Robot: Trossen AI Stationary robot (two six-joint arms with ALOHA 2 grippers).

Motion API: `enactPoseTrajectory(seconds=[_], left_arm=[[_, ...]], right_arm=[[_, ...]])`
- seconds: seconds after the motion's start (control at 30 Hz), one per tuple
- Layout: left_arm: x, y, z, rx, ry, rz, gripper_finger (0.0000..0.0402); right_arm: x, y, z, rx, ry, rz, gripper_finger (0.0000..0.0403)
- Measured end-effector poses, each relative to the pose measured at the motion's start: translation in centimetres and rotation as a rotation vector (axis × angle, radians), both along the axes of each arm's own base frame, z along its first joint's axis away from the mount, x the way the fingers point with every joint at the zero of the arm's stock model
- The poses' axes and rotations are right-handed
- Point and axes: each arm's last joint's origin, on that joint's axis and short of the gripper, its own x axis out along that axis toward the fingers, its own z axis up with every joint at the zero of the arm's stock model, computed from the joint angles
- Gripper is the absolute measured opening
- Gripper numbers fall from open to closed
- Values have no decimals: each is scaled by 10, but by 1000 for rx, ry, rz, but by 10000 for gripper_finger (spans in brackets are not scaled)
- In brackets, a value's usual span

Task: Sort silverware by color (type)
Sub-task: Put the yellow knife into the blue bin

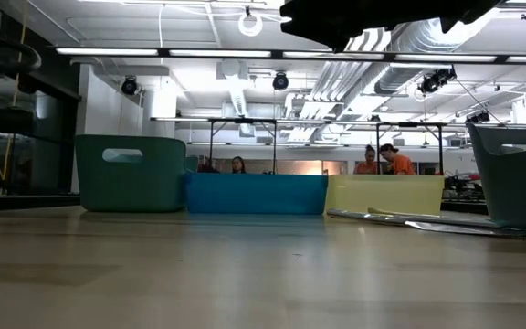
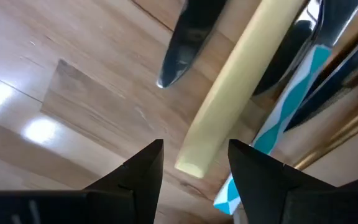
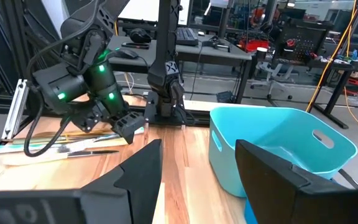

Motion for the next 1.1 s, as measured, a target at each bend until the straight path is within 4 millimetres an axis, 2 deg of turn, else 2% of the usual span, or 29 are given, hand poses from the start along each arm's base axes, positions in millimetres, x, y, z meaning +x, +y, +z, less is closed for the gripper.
enactPoseTrajectory(seconds=[0.37,0.67,1.1], left_arm=[[6,-2,-1,-56,-18,-61,172],[12,5,-1,-54,-10,-30,172],[24,15,-2,-138,13,-14,172]], right_arm=[[0,0,0,0,0,0,200],[0,0,0,0,0,0,200],[0,0,0,1,0,0,200]])
